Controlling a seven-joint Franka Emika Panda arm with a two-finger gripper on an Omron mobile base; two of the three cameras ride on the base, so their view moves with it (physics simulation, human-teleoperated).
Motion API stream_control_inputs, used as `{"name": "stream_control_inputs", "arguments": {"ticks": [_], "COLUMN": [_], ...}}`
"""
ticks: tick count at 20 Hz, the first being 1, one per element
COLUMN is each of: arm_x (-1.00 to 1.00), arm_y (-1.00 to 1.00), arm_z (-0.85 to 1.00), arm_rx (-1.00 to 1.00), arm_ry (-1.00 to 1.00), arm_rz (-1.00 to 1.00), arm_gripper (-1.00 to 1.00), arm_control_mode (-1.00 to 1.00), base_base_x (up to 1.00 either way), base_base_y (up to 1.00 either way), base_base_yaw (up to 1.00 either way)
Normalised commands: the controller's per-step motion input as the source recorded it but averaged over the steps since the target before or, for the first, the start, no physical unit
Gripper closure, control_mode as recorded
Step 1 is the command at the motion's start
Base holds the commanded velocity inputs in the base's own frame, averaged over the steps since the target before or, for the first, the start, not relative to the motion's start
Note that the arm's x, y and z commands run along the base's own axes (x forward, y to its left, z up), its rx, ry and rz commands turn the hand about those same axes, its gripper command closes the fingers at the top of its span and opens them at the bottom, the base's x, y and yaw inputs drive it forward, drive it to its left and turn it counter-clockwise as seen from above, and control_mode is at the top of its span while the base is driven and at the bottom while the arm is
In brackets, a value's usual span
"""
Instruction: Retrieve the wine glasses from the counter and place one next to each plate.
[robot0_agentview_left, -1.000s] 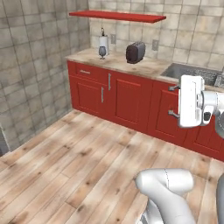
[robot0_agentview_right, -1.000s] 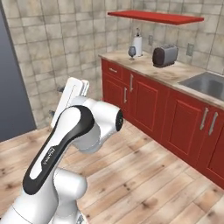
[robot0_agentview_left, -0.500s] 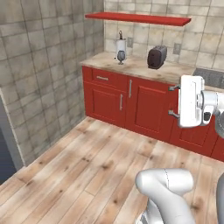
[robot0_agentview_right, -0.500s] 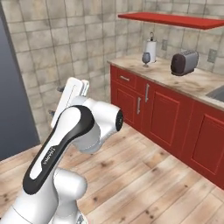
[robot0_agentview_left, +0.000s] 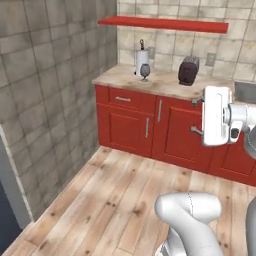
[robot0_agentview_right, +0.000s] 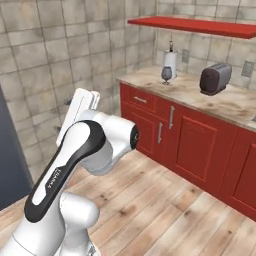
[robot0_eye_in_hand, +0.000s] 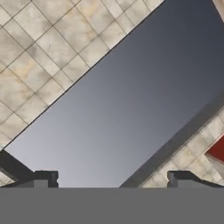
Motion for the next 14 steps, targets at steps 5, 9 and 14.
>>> {"name": "stream_control_inputs", "arguments": {"ticks": [5, 9, 14], "arm_x": [0.0, 0.0, 0.0], "arm_y": [0.0, 0.0, 0.0], "arm_z": [0.0, 0.0, 0.0], "arm_rx": [0.0, 0.0, 0.0], "arm_ry": [0.0, 0.0, 0.0], "arm_rz": [0.0, 0.0, 0.0], "arm_gripper": [-1.0, -1.0, -1.0], "arm_control_mode": [1.0, 1.0, 1.0], "base_base_x": [1.0, 1.0, 1.0], "base_base_y": [0.51, 0.79, 0.84], "base_base_yaw": [-0.56, -0.63, -0.62]}}
